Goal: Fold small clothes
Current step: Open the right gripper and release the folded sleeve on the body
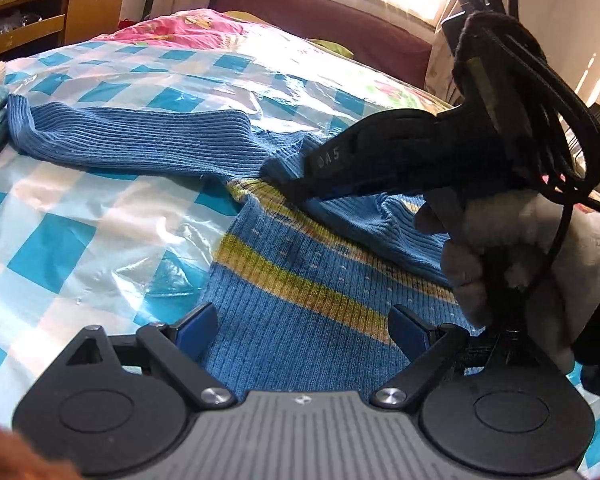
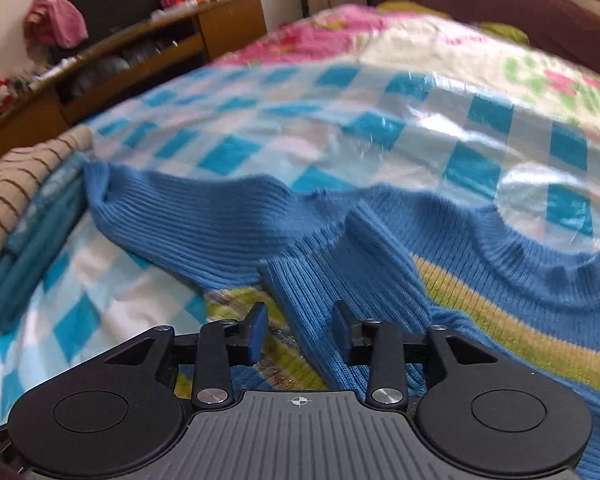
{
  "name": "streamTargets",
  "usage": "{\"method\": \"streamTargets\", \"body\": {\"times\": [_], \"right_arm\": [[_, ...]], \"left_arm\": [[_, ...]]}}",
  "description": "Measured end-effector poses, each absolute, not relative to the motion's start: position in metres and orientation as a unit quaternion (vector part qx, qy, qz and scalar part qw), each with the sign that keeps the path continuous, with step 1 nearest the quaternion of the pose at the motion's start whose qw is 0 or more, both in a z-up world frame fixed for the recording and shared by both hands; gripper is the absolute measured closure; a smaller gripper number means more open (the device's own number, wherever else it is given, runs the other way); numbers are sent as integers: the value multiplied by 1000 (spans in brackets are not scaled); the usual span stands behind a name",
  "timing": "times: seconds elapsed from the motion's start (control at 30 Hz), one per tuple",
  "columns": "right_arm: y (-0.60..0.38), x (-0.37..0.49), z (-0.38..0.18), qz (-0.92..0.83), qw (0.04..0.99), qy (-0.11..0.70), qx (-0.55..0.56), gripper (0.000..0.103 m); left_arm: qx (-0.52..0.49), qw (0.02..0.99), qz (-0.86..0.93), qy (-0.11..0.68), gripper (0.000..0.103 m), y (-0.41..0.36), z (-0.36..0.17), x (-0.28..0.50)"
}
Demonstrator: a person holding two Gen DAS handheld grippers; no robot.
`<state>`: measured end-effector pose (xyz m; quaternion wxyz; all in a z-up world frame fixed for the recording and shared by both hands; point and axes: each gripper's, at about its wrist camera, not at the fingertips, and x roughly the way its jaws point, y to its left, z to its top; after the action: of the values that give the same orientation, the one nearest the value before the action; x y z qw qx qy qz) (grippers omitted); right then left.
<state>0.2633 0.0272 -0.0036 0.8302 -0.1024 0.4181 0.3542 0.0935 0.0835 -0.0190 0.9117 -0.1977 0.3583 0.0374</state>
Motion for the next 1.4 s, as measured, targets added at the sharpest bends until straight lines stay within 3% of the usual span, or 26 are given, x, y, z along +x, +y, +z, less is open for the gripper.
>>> {"method": "streamTargets", "body": {"times": [0.03,0.13,0.33,0.47,0.6,0.77,0.8,0.9,0.97,1.07,1.4], "right_arm": [[29,263,-4,353,829,423,-99,96],[28,253,1,378,826,409,-90,99],[33,242,2,409,811,407,-93,100],[8,249,9,402,816,415,-30,90],[-18,256,16,384,831,401,-28,88],[-9,249,9,403,820,402,-55,68],[-4,247,7,405,821,397,-66,68],[16,244,-4,393,824,391,-115,69],[25,247,-14,375,823,405,-133,90],[26,245,-12,372,827,405,-115,98],[0,248,4,384,827,408,-43,91]], "left_arm": [[-200,912,38,357,7,84,-19,93],[-205,910,39,358,7,85,-19,94],[-194,911,43,361,7,81,-21,96],[-191,911,45,364,7,79,-22,95],[-190,911,45,364,7,79,-22,96],[-191,910,45,366,7,79,-23,97],[-192,909,45,366,7,80,-23,96],[-194,909,44,366,7,80,-23,96],[-198,909,43,365,7,82,-22,95],[-202,908,42,364,7,83,-22,95],[-190,909,45,368,7,79,-23,96]]}}
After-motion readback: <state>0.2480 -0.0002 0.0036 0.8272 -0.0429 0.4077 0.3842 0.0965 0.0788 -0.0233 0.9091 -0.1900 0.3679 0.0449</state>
